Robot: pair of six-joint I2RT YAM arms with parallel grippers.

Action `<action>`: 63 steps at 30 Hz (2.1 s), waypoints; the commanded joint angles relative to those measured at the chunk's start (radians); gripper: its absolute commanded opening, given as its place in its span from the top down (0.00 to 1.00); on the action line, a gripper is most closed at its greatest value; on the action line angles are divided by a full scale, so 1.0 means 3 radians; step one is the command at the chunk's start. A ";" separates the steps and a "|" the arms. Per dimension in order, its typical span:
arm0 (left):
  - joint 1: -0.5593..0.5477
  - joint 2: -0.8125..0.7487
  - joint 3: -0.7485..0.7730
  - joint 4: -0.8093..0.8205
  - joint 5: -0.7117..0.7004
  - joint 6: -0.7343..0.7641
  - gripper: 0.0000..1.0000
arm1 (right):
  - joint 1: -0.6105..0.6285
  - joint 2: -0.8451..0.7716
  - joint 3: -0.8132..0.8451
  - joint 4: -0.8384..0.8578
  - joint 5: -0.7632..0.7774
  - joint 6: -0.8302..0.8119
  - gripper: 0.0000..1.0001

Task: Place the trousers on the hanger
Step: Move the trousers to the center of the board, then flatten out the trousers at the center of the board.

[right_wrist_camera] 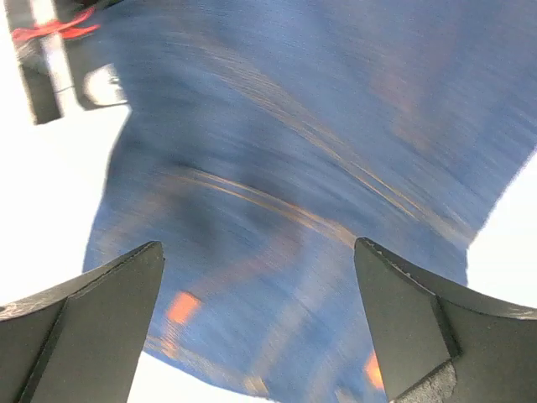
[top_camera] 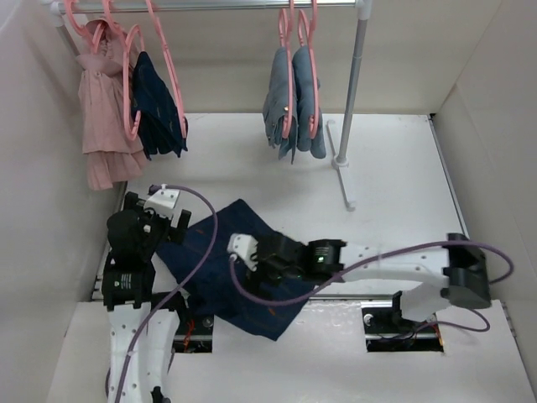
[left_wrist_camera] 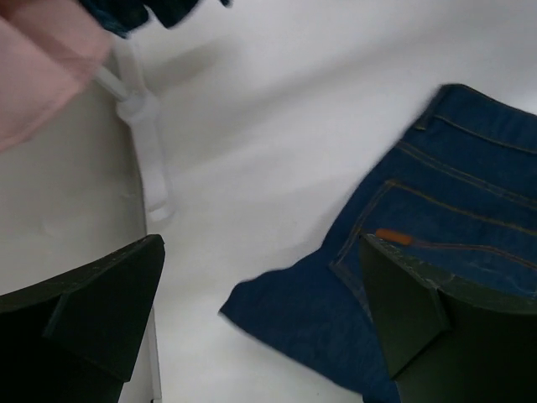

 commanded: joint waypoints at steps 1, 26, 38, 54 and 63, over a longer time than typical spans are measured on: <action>-0.0014 0.0229 0.0085 -0.0146 0.0331 0.0312 0.00 | -0.0234 -0.0538 -0.0259 -0.0210 0.0614 0.0386 0.00; -0.0014 -0.0073 0.0059 -0.0509 -0.0174 0.0328 0.00 | -0.1348 0.3101 0.3456 -0.1232 0.1247 0.1578 0.00; -0.0014 0.0306 -0.0206 -0.0755 -0.0124 0.1069 0.00 | -0.1348 0.2025 0.2017 -0.0181 0.0632 0.1206 1.00; -0.0106 0.1016 0.0463 -0.0264 0.1629 0.1770 0.00 | -0.1282 -0.2231 0.0454 0.0006 0.0800 -0.0206 1.00; -0.1174 0.2167 0.0806 -0.0055 0.1918 0.1751 0.00 | -0.1282 -0.2973 0.0491 -0.0250 0.1592 -0.0207 1.00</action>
